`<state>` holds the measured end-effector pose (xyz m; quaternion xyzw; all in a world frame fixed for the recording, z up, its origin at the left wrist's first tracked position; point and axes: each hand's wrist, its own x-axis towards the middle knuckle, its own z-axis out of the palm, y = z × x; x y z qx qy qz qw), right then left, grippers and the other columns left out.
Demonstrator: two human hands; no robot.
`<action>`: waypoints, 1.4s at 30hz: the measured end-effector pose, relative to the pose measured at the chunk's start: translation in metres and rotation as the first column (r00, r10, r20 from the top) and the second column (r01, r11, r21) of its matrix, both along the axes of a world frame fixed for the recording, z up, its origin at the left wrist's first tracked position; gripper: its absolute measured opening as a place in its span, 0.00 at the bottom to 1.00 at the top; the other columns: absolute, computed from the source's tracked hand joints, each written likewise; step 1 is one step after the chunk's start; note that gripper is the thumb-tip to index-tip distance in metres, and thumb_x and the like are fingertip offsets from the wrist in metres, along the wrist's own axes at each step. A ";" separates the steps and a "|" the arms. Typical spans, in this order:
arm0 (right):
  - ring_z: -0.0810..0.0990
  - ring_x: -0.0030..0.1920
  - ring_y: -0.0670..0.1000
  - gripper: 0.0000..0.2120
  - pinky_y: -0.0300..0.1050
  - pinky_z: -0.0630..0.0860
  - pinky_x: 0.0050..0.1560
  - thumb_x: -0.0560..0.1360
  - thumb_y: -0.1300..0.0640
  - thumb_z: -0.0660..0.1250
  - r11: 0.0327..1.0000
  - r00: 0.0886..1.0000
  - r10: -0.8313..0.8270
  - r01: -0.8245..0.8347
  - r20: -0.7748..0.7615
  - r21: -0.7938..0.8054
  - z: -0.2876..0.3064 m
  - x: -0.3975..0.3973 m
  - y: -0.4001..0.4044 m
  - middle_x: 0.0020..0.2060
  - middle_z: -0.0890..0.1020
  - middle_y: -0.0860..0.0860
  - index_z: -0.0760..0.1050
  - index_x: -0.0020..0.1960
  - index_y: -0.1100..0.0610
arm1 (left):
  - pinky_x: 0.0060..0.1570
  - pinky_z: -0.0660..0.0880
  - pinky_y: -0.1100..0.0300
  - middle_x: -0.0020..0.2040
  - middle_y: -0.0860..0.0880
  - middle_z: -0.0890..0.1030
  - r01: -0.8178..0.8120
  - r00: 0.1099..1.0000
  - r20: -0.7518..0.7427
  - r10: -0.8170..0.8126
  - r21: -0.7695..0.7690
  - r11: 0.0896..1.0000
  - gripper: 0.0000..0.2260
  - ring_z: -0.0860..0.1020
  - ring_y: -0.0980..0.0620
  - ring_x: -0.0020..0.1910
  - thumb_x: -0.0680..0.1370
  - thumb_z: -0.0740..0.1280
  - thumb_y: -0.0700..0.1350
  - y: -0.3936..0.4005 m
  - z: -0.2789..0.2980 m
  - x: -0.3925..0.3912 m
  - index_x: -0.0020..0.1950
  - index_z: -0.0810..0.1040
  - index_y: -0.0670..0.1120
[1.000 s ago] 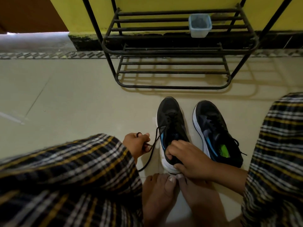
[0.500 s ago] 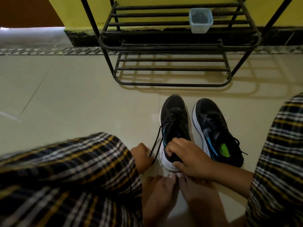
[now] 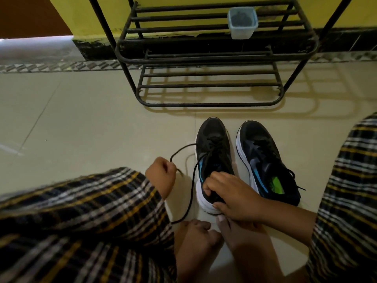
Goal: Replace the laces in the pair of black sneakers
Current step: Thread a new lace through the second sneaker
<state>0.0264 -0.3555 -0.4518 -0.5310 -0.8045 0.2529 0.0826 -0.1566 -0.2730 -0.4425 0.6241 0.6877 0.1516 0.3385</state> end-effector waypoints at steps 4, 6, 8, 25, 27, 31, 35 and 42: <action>0.68 0.42 0.43 0.11 0.37 0.65 0.42 0.72 0.53 0.67 0.988 0.986 -0.003 -0.022 -0.167 -0.150 0.009 -0.002 0.010 0.42 0.68 0.43 0.65 0.45 0.46 | 0.27 0.64 0.62 0.39 0.46 0.78 -0.059 0.794 0.545 0.269 -0.372 0.926 0.07 0.66 0.54 0.29 0.79 0.59 0.41 0.018 0.034 0.014 0.44 0.75 0.42; 0.71 0.39 0.41 0.08 0.35 0.67 0.41 0.73 0.54 0.68 0.973 0.934 -0.170 0.109 -0.314 -0.202 0.015 -0.002 0.016 0.41 0.71 0.42 0.69 0.45 0.48 | 0.26 0.64 0.64 0.38 0.48 0.78 0.033 0.782 0.587 0.211 -0.377 0.926 0.07 0.66 0.56 0.27 0.79 0.59 0.41 0.019 0.046 0.019 0.43 0.74 0.42; 0.70 0.36 0.39 0.08 0.35 0.67 0.40 0.73 0.56 0.70 0.935 0.848 -0.355 0.324 -0.393 -0.145 0.022 0.001 0.021 0.40 0.70 0.42 0.70 0.46 0.50 | 0.26 0.64 0.65 0.38 0.49 0.78 0.071 0.791 0.591 0.161 -0.349 0.935 0.08 0.66 0.57 0.26 0.79 0.60 0.41 0.016 0.049 0.021 0.42 0.73 0.42; 0.74 0.40 0.46 0.04 0.44 0.73 0.43 0.76 0.54 0.65 0.926 0.894 -0.376 0.374 -0.244 -0.059 0.036 0.018 0.032 0.42 0.74 0.47 0.74 0.43 0.52 | 0.29 0.64 0.62 0.35 0.50 0.79 0.108 0.831 0.551 0.069 -0.283 0.953 0.03 0.64 0.54 0.28 0.79 0.61 0.38 0.000 0.042 0.025 0.50 0.71 0.45; 0.76 0.39 0.46 0.04 0.43 0.73 0.42 0.76 0.55 0.65 0.920 0.885 -0.393 0.374 -0.249 -0.121 0.035 0.019 0.031 0.40 0.77 0.47 0.74 0.43 0.52 | 0.30 0.65 0.62 0.32 0.53 0.79 0.129 0.853 0.521 0.010 -0.229 0.965 0.06 0.64 0.53 0.29 0.80 0.60 0.38 -0.001 0.040 0.023 0.53 0.72 0.47; 0.77 0.37 0.42 0.04 0.37 0.72 0.41 0.75 0.60 0.67 0.895 0.846 -0.445 0.404 -0.294 -0.190 0.033 0.020 0.031 0.36 0.78 0.44 0.76 0.43 0.52 | 0.29 0.67 0.74 0.37 0.53 0.77 0.150 0.866 0.497 -0.052 -0.158 0.976 0.08 0.73 0.65 0.26 0.81 0.58 0.37 -0.001 0.039 0.024 0.51 0.77 0.41; 0.71 0.35 0.42 0.11 0.35 0.69 0.40 0.73 0.58 0.70 0.912 0.867 -0.408 0.375 -0.285 -0.167 0.037 0.019 0.034 0.38 0.73 0.47 0.77 0.55 0.51 | 0.29 0.67 0.77 0.37 0.51 0.77 0.198 0.843 0.530 -0.092 -0.147 0.969 0.09 0.73 0.68 0.26 0.81 0.59 0.36 -0.004 0.040 0.027 0.52 0.78 0.36; 0.75 0.39 0.47 0.02 0.41 0.71 0.43 0.74 0.58 0.69 0.921 0.868 -0.387 0.351 -0.312 -0.168 0.033 0.017 0.033 0.39 0.74 0.50 0.81 0.44 0.55 | 0.29 0.68 0.72 0.39 0.48 0.79 0.228 0.828 0.544 -0.139 -0.099 0.969 0.08 0.71 0.63 0.25 0.80 0.61 0.36 -0.006 0.040 0.029 0.54 0.78 0.39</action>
